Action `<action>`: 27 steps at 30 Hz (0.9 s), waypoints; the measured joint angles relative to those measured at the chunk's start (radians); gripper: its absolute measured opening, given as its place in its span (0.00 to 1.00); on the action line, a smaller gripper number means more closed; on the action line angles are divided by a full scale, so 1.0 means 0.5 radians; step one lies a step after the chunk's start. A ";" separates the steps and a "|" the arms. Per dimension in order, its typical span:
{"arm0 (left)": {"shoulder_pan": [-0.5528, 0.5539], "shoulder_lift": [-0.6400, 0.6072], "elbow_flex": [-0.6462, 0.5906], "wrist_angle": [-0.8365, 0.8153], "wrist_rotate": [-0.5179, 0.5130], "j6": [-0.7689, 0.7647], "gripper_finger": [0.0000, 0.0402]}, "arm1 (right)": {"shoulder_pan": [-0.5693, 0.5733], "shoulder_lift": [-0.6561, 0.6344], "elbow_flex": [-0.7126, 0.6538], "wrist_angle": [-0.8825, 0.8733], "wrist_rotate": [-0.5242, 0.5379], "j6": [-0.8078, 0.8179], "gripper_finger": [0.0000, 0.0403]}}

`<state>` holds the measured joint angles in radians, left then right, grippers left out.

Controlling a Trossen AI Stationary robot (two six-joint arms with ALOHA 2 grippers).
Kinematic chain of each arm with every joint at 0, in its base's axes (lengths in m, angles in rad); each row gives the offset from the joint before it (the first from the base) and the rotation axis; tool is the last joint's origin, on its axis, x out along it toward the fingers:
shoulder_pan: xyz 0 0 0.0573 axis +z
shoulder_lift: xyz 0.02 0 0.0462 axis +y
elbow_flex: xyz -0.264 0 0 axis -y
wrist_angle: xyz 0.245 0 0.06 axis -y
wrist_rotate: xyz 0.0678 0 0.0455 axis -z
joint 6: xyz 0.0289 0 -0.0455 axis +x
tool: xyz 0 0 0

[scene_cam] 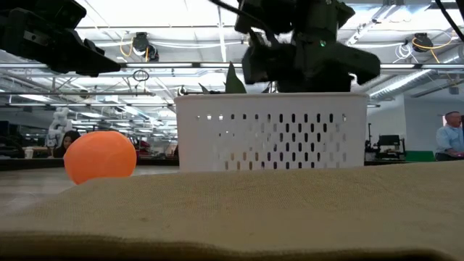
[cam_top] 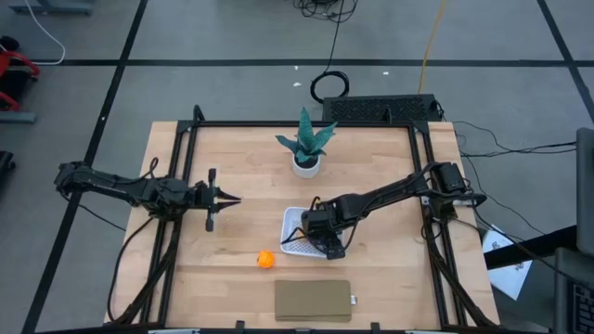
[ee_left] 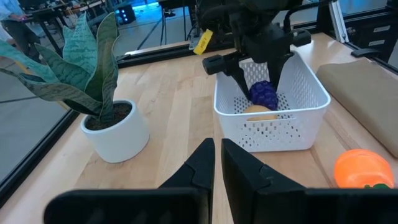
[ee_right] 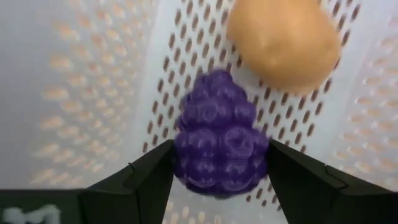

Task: Pick and placing Produce into tupperware
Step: Put the violet grapes into the white basket, then adjust the white bin

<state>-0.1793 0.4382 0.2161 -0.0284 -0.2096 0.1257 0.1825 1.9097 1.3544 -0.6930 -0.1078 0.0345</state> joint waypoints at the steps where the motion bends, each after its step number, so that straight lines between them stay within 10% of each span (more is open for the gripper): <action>1: 0.000 0.001 0.000 -0.001 0.000 0.000 0.08 | 0.000 -0.007 0.017 -0.005 0.001 0.000 0.58; 27: 0.000 0.000 0.000 -0.047 0.000 0.000 0.08 | 0.004 -0.078 0.283 -0.243 0.098 -0.044 0.22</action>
<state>-0.1791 0.4383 0.2161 -0.0518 -0.2096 0.1257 0.1844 1.8707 1.4960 -0.8143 -0.0586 0.0126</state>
